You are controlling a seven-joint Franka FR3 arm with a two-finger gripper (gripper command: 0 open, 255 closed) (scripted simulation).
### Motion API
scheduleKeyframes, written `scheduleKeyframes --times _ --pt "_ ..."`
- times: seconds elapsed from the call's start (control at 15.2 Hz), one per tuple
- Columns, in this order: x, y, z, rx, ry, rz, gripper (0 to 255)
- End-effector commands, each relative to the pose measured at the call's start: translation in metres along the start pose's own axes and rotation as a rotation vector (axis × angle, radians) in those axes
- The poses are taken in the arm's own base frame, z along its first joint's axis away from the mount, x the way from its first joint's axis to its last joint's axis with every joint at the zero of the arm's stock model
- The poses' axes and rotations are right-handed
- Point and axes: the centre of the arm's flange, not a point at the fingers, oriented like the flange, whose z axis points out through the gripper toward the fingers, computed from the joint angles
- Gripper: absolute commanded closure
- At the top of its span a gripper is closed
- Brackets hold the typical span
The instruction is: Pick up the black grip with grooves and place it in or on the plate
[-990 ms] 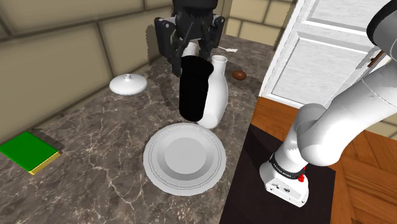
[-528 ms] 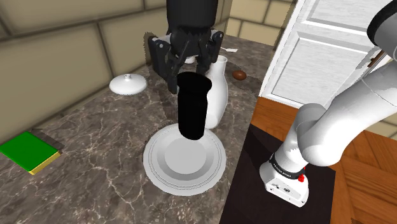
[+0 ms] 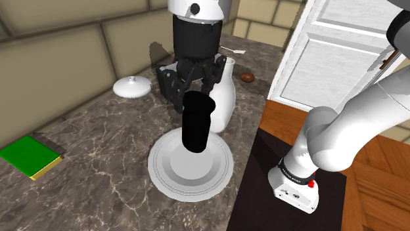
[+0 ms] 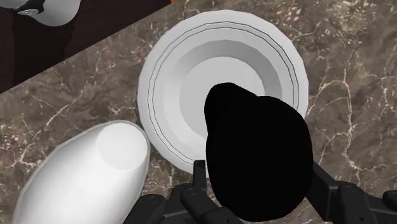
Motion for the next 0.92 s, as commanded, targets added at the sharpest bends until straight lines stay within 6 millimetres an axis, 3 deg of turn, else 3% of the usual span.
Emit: scheduleKeyframes --times 0.0,0.66,0.86 --pt "0.0 0.0 0.011 0.001 0.001 0.0 255" --pt "0.0 0.0 0.063 0.001 0.001 0.0 255" --pt "0.0 0.0 0.065 0.001 0.001 0.0 255"
